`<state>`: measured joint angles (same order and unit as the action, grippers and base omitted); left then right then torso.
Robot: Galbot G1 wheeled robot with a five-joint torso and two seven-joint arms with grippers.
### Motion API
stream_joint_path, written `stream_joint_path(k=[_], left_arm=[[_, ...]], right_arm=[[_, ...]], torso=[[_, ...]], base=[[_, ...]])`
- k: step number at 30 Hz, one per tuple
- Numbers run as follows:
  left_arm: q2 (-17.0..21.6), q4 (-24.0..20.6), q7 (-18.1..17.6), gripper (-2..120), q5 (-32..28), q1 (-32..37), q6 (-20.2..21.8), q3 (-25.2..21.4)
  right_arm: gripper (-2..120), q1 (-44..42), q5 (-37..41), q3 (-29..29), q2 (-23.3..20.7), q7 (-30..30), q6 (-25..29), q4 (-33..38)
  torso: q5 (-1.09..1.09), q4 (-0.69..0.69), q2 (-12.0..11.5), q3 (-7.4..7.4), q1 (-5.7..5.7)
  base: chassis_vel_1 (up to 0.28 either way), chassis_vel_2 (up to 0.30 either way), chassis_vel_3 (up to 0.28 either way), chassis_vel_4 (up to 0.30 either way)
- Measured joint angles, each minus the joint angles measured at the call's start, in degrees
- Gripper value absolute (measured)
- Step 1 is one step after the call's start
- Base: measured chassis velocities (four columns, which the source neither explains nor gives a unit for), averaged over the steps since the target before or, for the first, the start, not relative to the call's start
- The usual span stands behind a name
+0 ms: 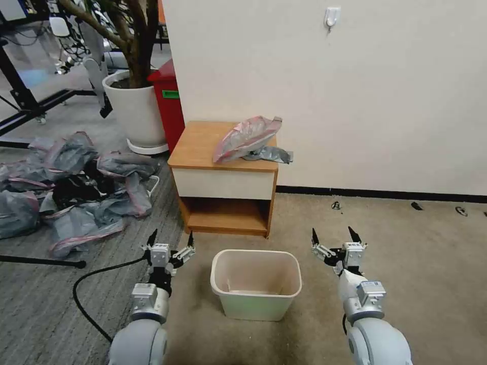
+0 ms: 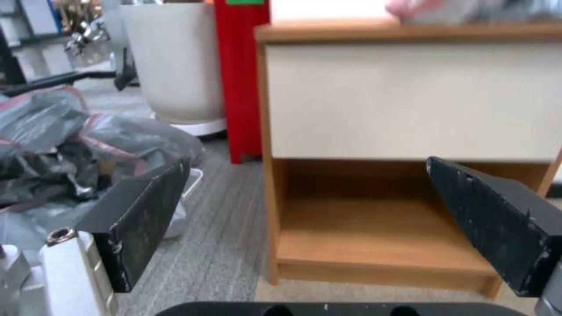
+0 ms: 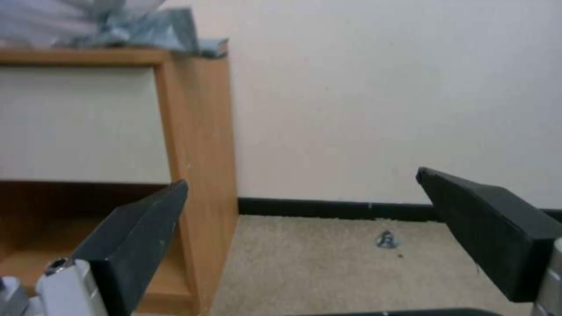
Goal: Pick up the garbage bag from the table and place it over the trash can.
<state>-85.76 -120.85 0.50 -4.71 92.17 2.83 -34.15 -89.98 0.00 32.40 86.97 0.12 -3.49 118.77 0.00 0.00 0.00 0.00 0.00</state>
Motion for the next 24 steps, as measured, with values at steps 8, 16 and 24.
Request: stream_joint_path(k=[8,16,24], left_arm=[[0.21,-6.50,0.59,100,-5.03,3.41,3.02,-2.73],[3.24,-13.92,2.28,100,-11.96,8.22,3.41,-7.07],[4.96,-9.94,3.41,100,-12.35,7.26,1.30,-6.87]], right_arm=[[100,-1.78,0.01,1.37,1.57,0.29,-5.31,6.18],[100,-5.40,3.02,4.60,2.96,1.56,-11.58,18.17],[100,-4.19,3.94,4.65,0.88,1.69,-8.46,15.71]], torso=[[-0.01,0.00,0.00,0.00,0.00],[0.02,0.04,0.01,0.00,0.00],[0.00,-0.01,0.01,0.00,0.00]], base=[[0.000,0.000,0.000,0.000],[0.000,0.000,0.000,0.000],[0.000,0.000,0.000,0.000]])
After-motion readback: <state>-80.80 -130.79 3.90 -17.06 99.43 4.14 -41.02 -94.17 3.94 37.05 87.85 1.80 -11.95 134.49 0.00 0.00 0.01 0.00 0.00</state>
